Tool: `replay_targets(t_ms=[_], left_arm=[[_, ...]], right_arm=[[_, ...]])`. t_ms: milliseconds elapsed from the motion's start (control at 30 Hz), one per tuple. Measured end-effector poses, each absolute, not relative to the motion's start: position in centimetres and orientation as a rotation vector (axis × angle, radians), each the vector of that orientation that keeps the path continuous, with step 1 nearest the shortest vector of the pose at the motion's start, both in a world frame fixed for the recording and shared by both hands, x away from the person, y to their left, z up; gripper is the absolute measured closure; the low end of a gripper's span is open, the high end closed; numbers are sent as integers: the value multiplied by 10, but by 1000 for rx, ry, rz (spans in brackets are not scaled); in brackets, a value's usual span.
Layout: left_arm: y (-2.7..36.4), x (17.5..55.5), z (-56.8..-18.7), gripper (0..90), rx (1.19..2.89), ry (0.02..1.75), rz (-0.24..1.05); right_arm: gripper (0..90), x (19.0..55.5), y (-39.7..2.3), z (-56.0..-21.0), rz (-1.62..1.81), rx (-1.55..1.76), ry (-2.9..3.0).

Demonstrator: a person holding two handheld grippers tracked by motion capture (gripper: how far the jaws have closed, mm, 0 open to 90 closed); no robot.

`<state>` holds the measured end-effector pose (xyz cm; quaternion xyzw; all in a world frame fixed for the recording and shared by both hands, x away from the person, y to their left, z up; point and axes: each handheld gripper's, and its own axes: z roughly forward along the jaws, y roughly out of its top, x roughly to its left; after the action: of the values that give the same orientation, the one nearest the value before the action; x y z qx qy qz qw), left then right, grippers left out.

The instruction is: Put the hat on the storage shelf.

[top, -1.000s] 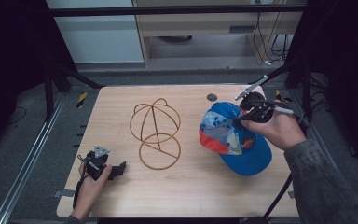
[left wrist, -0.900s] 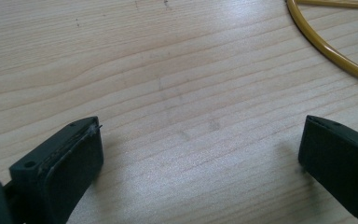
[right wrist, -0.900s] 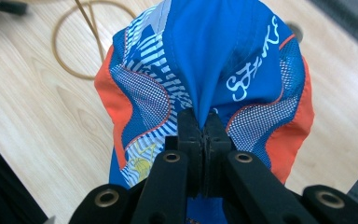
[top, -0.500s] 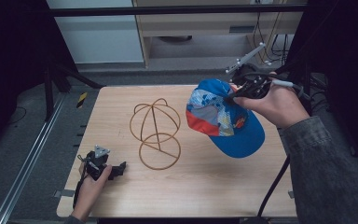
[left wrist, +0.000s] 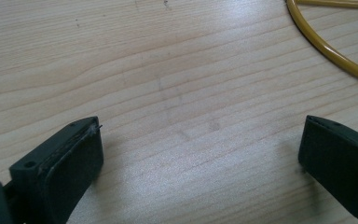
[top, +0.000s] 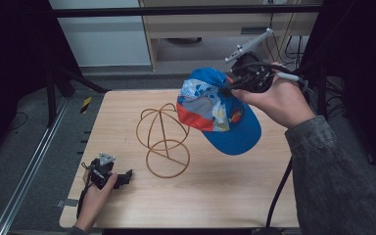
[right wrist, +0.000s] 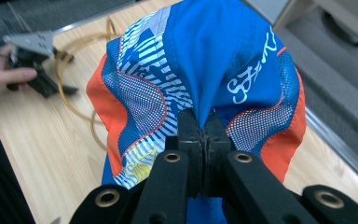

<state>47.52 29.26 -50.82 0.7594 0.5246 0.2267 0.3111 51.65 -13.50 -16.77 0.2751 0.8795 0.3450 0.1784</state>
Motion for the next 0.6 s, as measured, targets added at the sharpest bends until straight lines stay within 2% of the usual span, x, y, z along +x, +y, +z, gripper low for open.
replay_targets(t_ms=[233,600], left_arm=[[293,475,-508,0,2003,1385,601],[292,475,-508,0,2005,1381,600]], right_arm=[[893,519,-107,-157,1057,709,2470],[893,526,-64,-161,1133,638,2484]])
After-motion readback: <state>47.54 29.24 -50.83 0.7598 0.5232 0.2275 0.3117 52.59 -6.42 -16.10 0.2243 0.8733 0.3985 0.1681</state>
